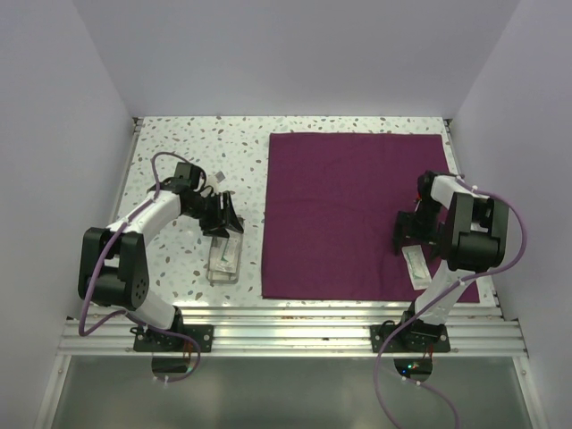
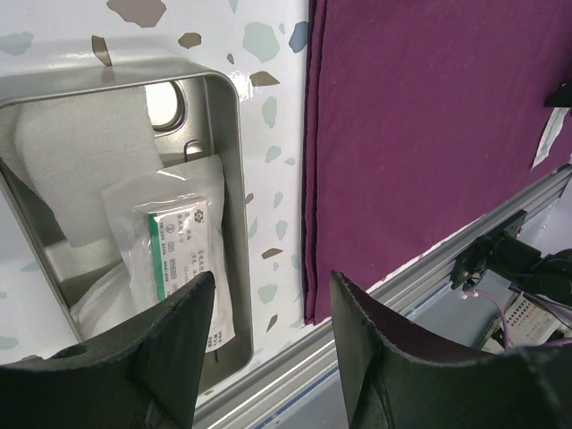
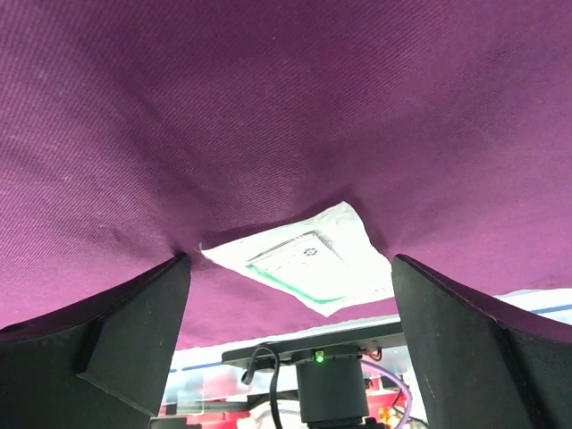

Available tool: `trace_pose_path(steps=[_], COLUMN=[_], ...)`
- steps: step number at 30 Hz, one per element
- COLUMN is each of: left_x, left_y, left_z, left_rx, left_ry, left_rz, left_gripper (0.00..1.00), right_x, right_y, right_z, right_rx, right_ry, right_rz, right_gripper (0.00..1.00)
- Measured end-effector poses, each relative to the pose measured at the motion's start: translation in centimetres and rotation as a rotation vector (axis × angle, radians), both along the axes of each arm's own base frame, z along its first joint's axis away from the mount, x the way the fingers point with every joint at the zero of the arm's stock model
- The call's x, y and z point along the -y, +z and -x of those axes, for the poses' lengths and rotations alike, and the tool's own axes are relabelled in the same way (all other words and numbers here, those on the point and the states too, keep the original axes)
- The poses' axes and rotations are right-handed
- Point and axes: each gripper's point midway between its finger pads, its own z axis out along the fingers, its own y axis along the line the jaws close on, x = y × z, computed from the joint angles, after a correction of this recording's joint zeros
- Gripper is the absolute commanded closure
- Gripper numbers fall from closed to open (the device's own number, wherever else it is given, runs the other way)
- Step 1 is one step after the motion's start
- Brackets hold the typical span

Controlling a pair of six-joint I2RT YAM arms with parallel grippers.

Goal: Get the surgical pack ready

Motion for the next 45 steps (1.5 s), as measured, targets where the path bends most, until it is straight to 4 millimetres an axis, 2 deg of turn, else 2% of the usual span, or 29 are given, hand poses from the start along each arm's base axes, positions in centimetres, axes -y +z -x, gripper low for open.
trace_pose_path(steps=[7,10,12,18,20,23,24,30,37,45], left_x=[0.0,0.0,0.0,0.0,0.0,0.0,0.0,0.0,0.0,0.0], left_y=[0.0,0.0,0.0,0.0,0.0,0.0,0.0,0.1,0.1,-0.1], left_z=[0.0,0.0,0.0,0.0,0.0,0.0,0.0,0.0,0.0,0.2], left_rx=[0.000,0.001,0.001,0.001,0.002,0.001,0.002,0.005,0.003,-0.001], left_ry=[0.000,0.000,0.000,0.000,0.000,0.000,0.000,0.000,0.000,0.000], left_rz=[0.000,0.000,0.000,0.000,0.000,0.000,0.000,0.001,0.002,0.001], left_gripper=[0.42,0.42,0.42,0.42,0.42,0.42,0.42,0.42,0.42,0.42], right_x=[-0.1,-0.2,-0.3,-0.2,-0.2,-0.1,-0.1,0.2,-0.2,-0.6], right_y=[-0.1,-0.1,0.0,1.0,1.3,1.4,1.3,1.0,-0.2,-0.4], right_z=[0.0,0.0,-0.2,-2.7,-3.2,-3.7,-3.8,-3.4,-1.7,-1.6], right_rx=[0.002,0.002,0.007,0.075,0.091,0.097,0.096,0.082,0.032,0.037], right_ry=[0.002,-0.010,-0.018,-0.046,-0.053,-0.060,-0.059,-0.015,0.006,0.009], right_rz=[-0.004,-0.008,-0.009,-0.009,-0.009,-0.006,-0.006,-0.007,-0.027,-0.054], right_gripper=[0.10,0.17,0.25,0.34,0.34,0.05,0.01,0.01,0.01,0.16])
